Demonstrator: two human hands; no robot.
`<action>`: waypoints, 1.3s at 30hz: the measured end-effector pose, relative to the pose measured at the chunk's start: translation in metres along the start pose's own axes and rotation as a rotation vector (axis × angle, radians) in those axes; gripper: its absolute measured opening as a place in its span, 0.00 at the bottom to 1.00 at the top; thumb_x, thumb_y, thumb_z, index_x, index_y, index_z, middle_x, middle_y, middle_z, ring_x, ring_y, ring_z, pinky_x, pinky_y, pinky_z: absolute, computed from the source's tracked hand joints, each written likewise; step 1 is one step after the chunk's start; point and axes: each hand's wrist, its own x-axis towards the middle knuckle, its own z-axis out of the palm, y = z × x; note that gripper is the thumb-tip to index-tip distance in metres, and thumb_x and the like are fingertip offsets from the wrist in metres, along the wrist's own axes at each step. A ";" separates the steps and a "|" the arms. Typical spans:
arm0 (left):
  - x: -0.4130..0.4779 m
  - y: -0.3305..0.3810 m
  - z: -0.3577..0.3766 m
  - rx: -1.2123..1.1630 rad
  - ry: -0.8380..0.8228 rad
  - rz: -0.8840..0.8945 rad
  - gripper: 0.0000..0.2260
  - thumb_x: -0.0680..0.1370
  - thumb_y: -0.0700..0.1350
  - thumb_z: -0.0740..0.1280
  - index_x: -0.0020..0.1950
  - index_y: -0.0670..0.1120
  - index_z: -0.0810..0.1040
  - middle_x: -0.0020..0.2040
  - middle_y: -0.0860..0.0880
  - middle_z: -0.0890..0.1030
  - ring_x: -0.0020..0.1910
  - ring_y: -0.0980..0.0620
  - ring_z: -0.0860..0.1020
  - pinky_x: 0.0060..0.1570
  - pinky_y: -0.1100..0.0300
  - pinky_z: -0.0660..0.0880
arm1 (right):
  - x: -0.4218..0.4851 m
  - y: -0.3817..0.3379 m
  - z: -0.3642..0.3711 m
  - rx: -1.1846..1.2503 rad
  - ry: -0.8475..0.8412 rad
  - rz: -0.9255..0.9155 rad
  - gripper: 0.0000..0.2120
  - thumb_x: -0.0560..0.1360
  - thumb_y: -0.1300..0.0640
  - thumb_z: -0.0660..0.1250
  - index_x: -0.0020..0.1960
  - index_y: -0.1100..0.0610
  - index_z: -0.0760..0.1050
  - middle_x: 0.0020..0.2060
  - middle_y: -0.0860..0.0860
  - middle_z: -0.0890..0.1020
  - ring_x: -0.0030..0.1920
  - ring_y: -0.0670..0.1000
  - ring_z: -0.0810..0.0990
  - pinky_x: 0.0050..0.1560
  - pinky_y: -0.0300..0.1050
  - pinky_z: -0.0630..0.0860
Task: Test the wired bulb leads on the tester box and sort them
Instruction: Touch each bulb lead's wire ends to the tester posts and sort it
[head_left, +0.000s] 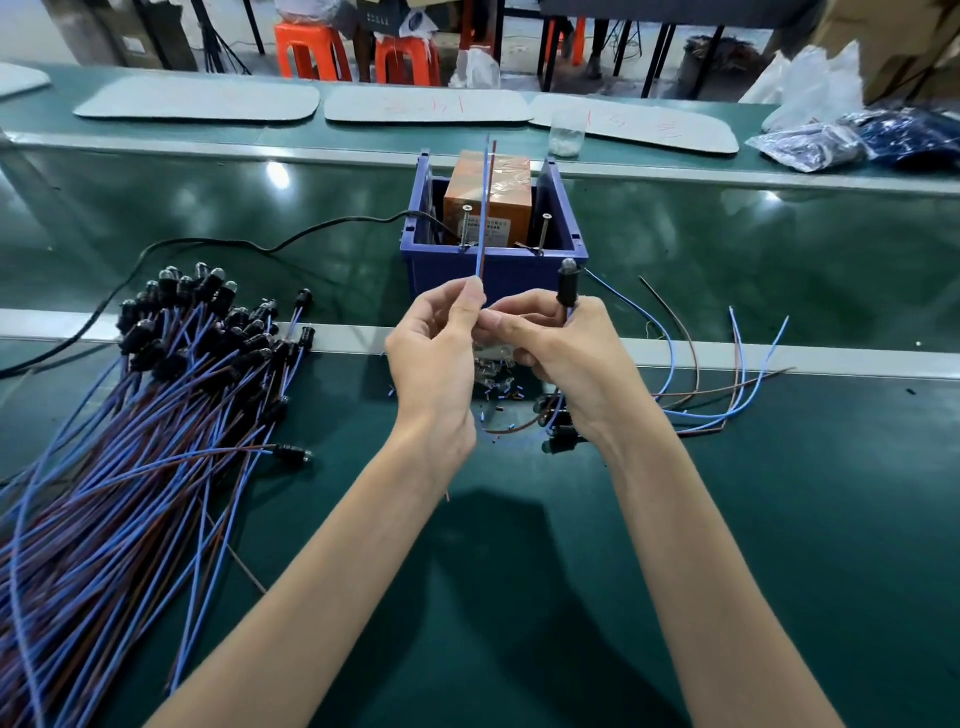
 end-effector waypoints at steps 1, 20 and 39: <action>0.001 0.001 0.000 -0.015 -0.002 -0.031 0.05 0.77 0.41 0.69 0.42 0.47 0.78 0.30 0.57 0.80 0.27 0.62 0.76 0.32 0.70 0.72 | 0.000 0.000 0.000 0.030 -0.001 0.011 0.02 0.72 0.64 0.72 0.41 0.60 0.80 0.29 0.50 0.83 0.26 0.39 0.76 0.27 0.27 0.68; 0.010 -0.012 -0.008 0.356 -0.095 0.145 0.05 0.79 0.46 0.66 0.44 0.50 0.76 0.35 0.56 0.79 0.30 0.63 0.75 0.39 0.69 0.73 | 0.008 -0.004 -0.018 0.148 0.056 0.088 0.07 0.78 0.61 0.65 0.42 0.56 0.71 0.36 0.54 0.86 0.21 0.44 0.67 0.23 0.30 0.66; 0.015 -0.012 -0.015 0.684 -0.103 0.622 0.13 0.77 0.41 0.69 0.62 0.47 0.80 0.40 0.50 0.82 0.34 0.52 0.83 0.44 0.51 0.80 | 0.018 0.001 -0.029 0.224 0.411 -0.111 0.12 0.79 0.66 0.61 0.57 0.54 0.77 0.23 0.46 0.77 0.20 0.40 0.64 0.23 0.29 0.61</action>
